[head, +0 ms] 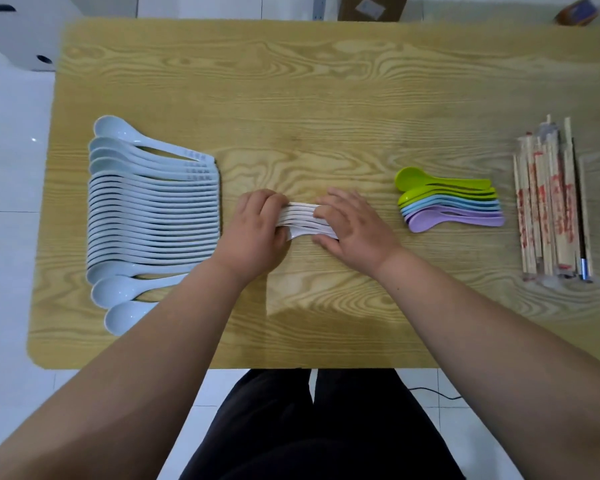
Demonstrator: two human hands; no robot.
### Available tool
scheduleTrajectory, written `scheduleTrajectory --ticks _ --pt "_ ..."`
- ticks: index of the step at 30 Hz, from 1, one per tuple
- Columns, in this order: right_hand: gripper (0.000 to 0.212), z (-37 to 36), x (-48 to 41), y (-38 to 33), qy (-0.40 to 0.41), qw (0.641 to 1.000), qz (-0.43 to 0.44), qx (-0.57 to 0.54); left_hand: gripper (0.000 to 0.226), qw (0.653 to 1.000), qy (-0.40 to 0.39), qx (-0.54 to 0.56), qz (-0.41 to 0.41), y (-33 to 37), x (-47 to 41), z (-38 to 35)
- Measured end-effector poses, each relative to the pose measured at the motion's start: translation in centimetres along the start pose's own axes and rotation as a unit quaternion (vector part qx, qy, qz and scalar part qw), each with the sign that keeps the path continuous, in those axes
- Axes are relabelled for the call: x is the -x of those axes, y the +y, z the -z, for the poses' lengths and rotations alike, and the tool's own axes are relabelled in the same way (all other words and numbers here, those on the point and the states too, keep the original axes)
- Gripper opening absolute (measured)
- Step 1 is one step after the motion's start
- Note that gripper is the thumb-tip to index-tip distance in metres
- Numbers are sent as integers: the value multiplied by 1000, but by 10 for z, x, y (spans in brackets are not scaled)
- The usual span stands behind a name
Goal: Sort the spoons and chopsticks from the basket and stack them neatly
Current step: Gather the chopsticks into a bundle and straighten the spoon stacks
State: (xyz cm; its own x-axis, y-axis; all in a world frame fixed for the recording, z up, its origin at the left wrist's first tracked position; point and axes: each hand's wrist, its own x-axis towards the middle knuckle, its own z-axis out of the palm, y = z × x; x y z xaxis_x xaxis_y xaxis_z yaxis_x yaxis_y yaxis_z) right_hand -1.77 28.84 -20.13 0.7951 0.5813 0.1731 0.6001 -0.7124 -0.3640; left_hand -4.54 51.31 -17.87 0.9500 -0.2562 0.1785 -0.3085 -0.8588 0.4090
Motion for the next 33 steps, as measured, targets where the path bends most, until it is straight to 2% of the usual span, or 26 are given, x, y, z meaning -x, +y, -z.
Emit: scheduleTrajectory --ticks 4,7,11,19,23,29,33 --pt "54 -3 2 1 23 999 -4 33 42 999 15 -9 -27 2 -1 -8" --pt "56 -5 2 0 39 998 -16 51 52 1000 10 -8 -17 4 -1 -11" --pt "64 -5 3 -3 18 996 -58 64 50 998 -1 13 -54 4 -7 -11" --pt "60 -5 -5 7 35 991 -4 129 47 996 -22 -45 -74 -8 -16 -11" --pt "58 -8 -4 9 49 989 13 136 47 994 4 -69 -88 -7 -16 -14" --pt "57 -5 -1 10 36 992 -11 124 44 992 25 -61 -112 -11 -13 -21" --pt "56 -3 -4 7 23 991 -33 126 44 995 26 -28 -89 -11 -17 -20"
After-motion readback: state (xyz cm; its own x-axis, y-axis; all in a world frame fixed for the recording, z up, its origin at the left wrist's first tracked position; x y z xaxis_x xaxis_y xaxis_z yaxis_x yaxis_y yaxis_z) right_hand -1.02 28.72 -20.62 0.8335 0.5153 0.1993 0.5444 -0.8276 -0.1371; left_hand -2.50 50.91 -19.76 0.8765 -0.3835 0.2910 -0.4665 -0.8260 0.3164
